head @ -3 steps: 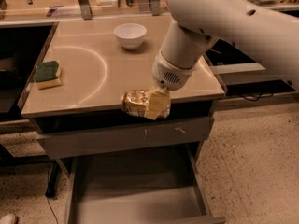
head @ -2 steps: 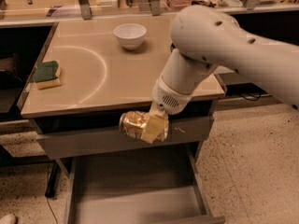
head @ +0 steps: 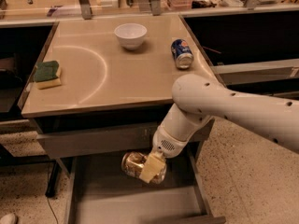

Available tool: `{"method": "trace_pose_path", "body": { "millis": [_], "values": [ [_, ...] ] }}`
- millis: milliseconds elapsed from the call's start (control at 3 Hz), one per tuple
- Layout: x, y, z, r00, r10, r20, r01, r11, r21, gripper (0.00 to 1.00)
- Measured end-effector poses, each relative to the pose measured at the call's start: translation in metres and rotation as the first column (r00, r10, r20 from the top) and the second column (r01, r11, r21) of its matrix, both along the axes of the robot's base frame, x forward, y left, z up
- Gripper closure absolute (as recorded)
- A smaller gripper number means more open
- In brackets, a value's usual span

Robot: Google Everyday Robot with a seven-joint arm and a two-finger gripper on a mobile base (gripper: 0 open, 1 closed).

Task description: Place orange can into middle drawer

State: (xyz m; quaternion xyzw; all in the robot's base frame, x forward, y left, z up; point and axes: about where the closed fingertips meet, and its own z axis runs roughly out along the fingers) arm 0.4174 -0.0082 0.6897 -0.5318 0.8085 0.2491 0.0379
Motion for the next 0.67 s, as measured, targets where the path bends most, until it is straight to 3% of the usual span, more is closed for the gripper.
{"method": "trace_pose_path", "body": {
  "millis": [667],
  "values": [
    [-0.0074,0.0046,-0.0175,0.9995,-0.013,-0.029,0.014,1.000,0.012,1.00]
  ]
}}
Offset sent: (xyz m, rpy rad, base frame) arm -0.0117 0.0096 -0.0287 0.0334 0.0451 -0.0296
